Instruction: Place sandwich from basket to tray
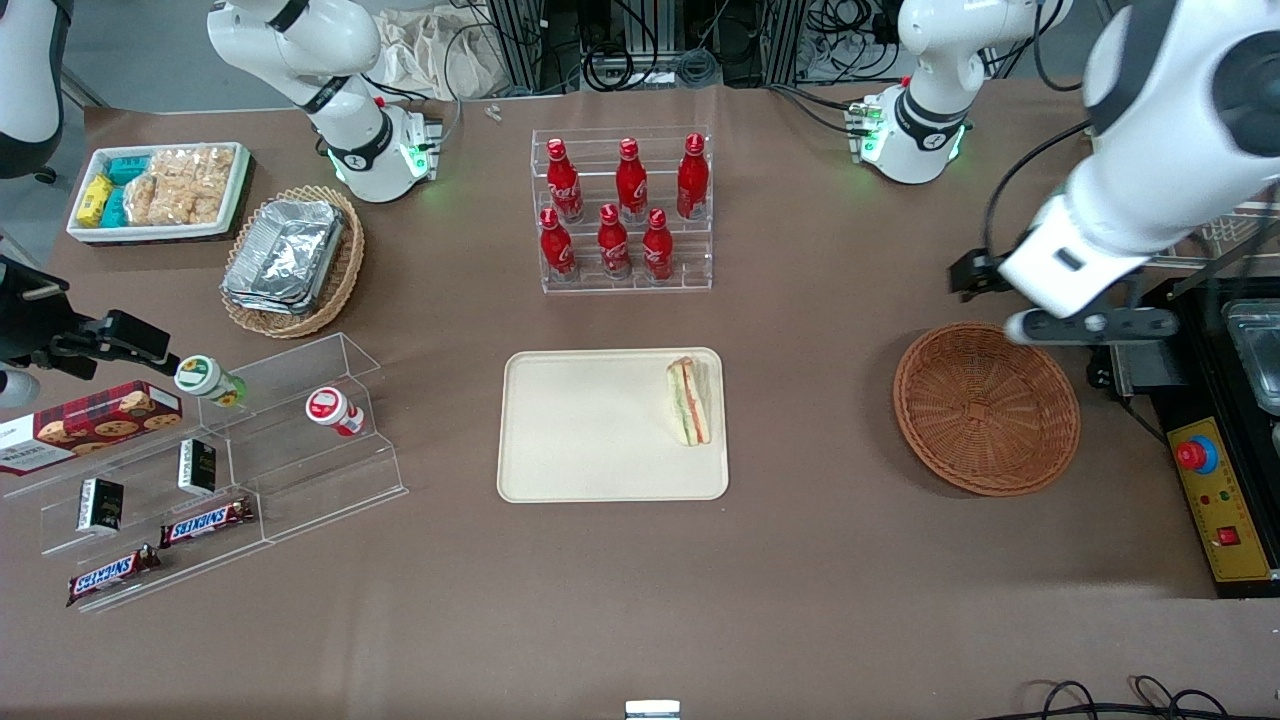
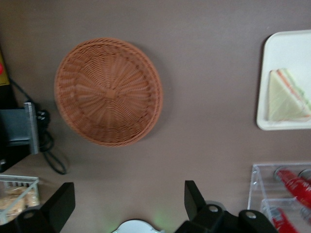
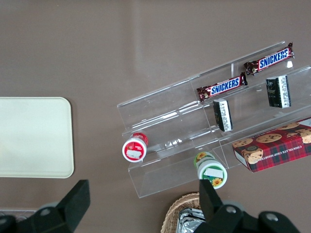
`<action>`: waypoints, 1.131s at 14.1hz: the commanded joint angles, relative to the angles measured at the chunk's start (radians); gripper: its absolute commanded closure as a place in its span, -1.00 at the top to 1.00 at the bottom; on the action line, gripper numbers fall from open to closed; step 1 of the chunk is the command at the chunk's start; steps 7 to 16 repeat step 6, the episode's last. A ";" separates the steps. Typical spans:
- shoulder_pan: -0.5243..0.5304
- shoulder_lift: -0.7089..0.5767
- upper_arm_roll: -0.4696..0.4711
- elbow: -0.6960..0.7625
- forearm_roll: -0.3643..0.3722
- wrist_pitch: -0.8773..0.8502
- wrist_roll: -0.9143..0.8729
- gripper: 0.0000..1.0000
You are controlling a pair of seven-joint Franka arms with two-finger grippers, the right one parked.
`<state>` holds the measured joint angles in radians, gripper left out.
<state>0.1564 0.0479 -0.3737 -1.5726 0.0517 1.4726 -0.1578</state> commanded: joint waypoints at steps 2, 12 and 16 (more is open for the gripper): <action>-0.185 -0.155 0.286 -0.118 -0.026 -0.017 0.203 1.00; -0.293 -0.189 0.413 -0.136 -0.023 -0.043 0.235 1.00; -0.293 -0.189 0.413 -0.136 -0.023 -0.043 0.235 1.00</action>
